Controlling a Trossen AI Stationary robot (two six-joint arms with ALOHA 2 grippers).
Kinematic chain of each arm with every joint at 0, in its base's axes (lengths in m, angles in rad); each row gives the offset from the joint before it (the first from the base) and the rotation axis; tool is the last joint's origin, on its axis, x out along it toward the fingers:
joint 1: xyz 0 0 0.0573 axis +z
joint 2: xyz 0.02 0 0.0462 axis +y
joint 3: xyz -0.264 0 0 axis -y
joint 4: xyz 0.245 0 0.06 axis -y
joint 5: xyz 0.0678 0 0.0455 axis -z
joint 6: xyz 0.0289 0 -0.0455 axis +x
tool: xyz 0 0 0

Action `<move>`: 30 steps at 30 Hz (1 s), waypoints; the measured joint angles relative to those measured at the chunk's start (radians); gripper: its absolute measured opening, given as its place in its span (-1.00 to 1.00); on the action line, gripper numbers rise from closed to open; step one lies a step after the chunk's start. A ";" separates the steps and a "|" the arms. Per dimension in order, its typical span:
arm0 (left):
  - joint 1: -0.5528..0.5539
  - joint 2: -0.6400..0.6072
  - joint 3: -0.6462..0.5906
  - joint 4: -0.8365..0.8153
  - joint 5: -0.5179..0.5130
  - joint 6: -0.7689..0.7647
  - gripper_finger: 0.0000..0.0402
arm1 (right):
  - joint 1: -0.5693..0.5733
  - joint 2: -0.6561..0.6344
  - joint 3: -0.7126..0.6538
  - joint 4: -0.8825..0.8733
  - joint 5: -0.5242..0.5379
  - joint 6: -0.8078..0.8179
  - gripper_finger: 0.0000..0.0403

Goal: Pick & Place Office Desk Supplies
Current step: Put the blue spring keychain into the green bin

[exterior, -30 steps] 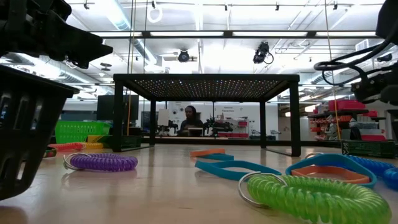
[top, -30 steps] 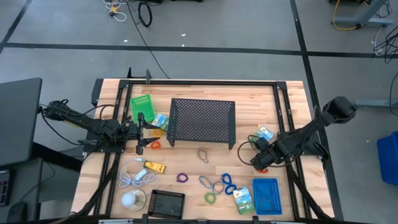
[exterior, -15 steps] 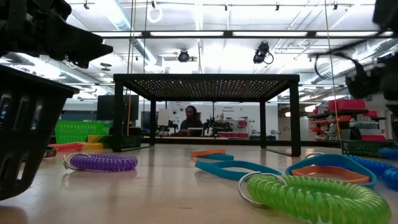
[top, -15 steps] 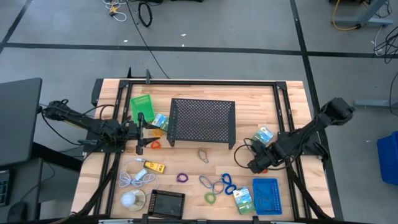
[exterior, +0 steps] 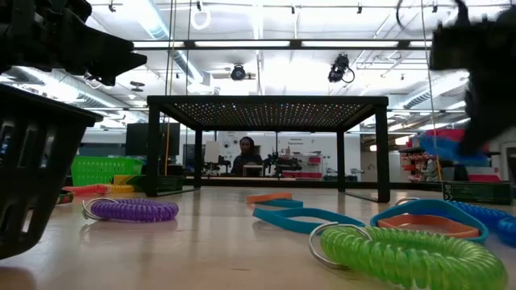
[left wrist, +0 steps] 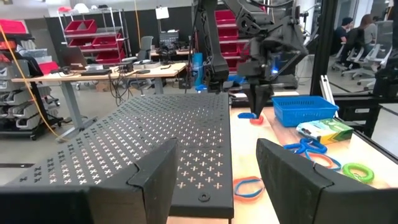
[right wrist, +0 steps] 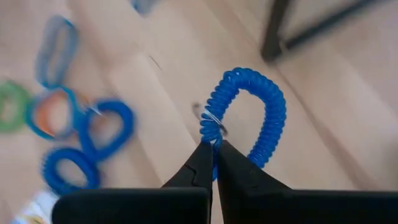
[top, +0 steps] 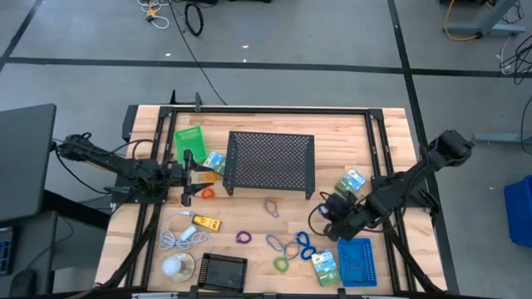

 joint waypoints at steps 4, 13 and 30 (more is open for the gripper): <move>0.000 0.000 0.000 0.020 0.000 0.004 0.11 | 0.002 0.000 0.035 0.067 0.087 -0.105 -0.97; 0.000 0.000 0.000 0.082 0.000 0.014 0.11 | -0.040 -0.001 0.058 0.415 0.320 -0.525 -0.97; 0.042 0.058 0.000 0.373 0.147 -0.069 0.11 | -0.421 0.141 0.059 1.118 -0.017 -1.126 -0.97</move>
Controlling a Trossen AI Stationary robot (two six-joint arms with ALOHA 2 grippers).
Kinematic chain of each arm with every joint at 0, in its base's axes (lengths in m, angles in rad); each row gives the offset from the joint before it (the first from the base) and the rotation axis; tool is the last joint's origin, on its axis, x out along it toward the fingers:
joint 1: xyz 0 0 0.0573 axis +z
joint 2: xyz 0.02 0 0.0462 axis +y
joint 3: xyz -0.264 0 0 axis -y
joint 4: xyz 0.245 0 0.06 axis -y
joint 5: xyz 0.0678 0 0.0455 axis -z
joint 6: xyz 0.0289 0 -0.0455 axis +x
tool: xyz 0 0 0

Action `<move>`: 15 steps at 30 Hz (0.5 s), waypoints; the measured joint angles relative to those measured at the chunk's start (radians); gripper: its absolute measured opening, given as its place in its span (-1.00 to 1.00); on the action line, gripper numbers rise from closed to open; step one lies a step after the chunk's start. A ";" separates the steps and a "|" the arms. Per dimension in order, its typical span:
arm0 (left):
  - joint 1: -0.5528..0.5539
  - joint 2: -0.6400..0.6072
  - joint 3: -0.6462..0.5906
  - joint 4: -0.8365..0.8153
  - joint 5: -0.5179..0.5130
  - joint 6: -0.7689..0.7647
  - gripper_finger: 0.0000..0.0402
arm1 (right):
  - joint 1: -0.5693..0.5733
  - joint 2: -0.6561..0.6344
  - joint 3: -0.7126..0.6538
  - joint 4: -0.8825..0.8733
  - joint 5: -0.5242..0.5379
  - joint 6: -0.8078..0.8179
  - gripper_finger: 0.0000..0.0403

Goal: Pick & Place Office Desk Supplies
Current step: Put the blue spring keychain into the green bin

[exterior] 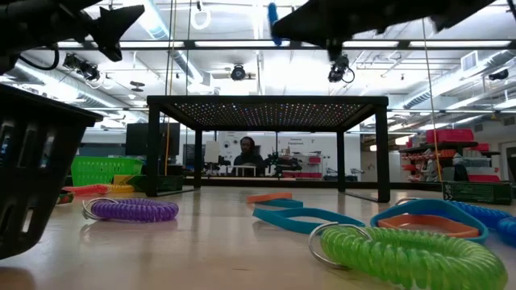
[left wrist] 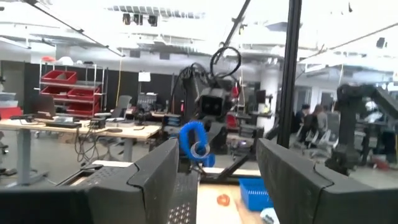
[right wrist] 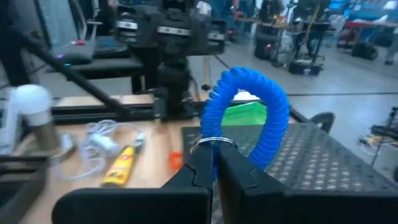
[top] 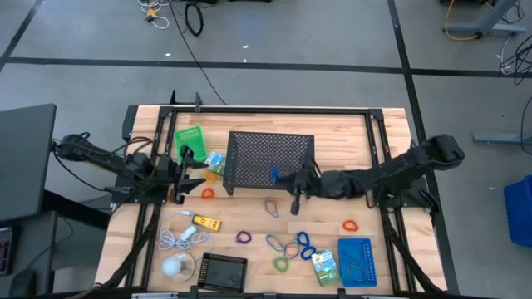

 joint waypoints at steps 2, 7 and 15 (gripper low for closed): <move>0.027 0.017 0.000 0.025 0.004 -0.028 0.11 | -0.033 0.027 0.010 0.040 -0.014 -0.019 -0.97; 0.113 0.085 0.000 0.081 0.020 -0.099 0.11 | -0.074 0.122 0.106 0.056 -0.077 -0.079 -0.98; 0.228 0.260 0.072 0.102 0.146 -0.164 0.16 | -0.104 0.272 0.323 -0.072 -0.086 -0.112 -0.98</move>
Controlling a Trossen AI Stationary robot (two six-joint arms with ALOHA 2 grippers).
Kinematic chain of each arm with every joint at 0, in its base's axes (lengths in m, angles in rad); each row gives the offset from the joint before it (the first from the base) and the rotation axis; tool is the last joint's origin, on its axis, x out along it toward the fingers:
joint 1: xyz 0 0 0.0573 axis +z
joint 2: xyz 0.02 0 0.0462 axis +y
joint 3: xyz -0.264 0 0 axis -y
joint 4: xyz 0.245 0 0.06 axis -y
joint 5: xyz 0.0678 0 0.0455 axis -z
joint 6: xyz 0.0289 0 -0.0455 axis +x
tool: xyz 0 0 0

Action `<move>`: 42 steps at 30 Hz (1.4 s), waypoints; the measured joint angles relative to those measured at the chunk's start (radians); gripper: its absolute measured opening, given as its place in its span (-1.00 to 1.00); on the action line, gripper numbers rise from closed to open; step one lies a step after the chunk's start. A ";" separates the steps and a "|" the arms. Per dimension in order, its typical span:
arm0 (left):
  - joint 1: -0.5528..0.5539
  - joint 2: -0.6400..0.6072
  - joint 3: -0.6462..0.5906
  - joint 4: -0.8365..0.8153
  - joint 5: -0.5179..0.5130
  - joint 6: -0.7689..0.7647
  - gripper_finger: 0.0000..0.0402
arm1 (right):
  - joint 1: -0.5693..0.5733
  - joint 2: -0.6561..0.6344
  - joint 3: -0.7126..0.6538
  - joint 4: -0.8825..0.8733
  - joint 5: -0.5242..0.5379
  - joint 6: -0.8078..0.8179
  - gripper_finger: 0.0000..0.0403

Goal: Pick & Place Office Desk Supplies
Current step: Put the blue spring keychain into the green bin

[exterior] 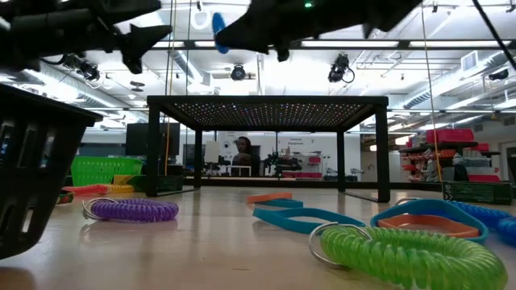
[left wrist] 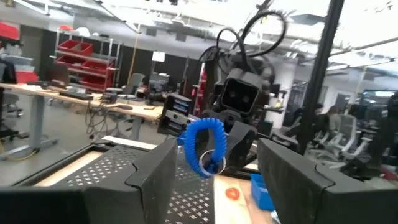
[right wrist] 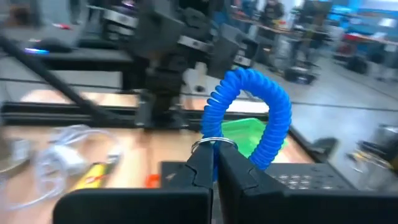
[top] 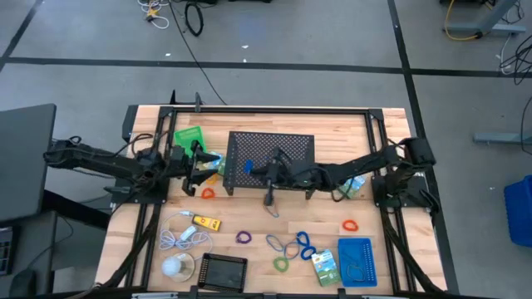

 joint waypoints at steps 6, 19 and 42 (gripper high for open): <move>0.026 0.117 0.080 -0.010 0.002 -0.004 0.20 | 0.001 0.052 0.084 -0.053 0.152 -0.001 -0.98; 0.046 0.334 0.231 -0.051 -0.080 -0.003 0.20 | 0.003 0.086 0.114 -0.054 0.330 0.015 -0.98; 0.103 0.522 0.335 -0.047 -0.156 0.022 0.01 | 0.013 0.086 0.115 -0.062 0.308 0.008 -0.98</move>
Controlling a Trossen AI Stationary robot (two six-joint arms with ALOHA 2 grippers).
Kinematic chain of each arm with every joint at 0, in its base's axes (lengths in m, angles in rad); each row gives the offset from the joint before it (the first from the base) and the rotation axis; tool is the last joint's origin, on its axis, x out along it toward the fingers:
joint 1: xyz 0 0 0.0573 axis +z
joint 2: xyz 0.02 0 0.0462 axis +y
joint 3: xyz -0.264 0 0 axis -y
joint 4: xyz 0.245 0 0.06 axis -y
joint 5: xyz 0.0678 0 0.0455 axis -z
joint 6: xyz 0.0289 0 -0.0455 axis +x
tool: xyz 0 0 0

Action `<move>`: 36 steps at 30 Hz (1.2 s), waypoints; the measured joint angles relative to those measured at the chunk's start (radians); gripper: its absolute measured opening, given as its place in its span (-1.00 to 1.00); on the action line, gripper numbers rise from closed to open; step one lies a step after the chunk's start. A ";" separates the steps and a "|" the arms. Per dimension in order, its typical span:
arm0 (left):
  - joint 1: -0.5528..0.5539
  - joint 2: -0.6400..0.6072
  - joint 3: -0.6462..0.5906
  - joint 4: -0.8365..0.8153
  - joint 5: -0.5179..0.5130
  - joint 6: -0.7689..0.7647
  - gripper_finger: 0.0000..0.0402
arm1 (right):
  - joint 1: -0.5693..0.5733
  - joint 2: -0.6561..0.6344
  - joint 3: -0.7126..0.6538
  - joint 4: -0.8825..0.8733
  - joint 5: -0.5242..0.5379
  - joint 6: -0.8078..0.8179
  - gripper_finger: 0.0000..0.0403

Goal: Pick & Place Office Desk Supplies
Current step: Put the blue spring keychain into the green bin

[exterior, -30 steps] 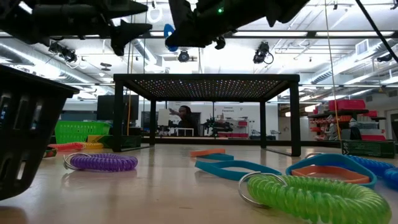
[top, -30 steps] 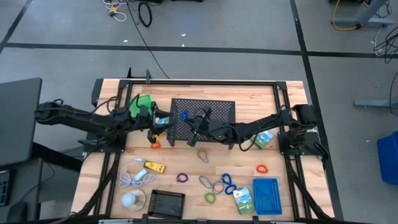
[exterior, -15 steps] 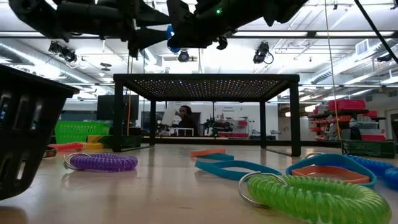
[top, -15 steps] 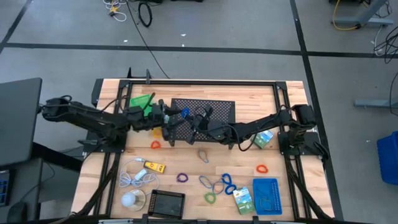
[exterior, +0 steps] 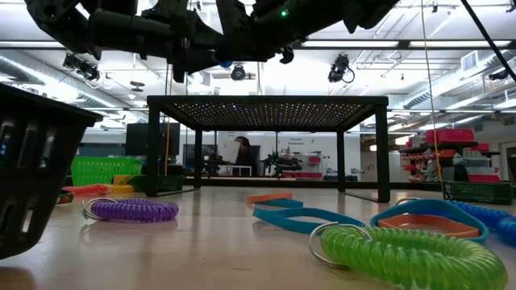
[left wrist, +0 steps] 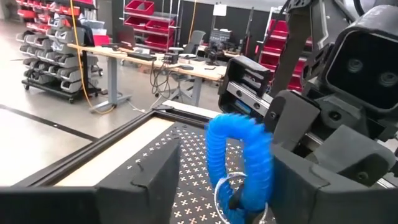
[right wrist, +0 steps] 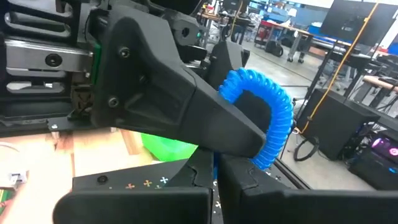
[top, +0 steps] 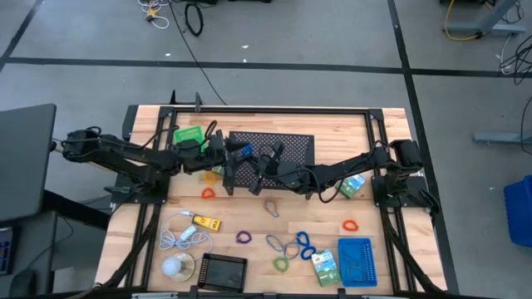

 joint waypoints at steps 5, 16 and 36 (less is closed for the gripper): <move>-0.001 0.000 0.000 0.036 -0.003 0.010 -0.37 | 0.001 0.000 0.000 -0.013 -0.004 0.000 -0.98; -0.002 0.000 0.000 0.039 0.000 0.085 -0.85 | 0.000 0.000 0.000 -0.015 -0.003 -0.004 -0.98; 0.000 -0.030 -0.002 -0.017 -0.016 0.174 -0.85 | 0.000 0.000 0.000 -0.036 -0.064 0.001 0.18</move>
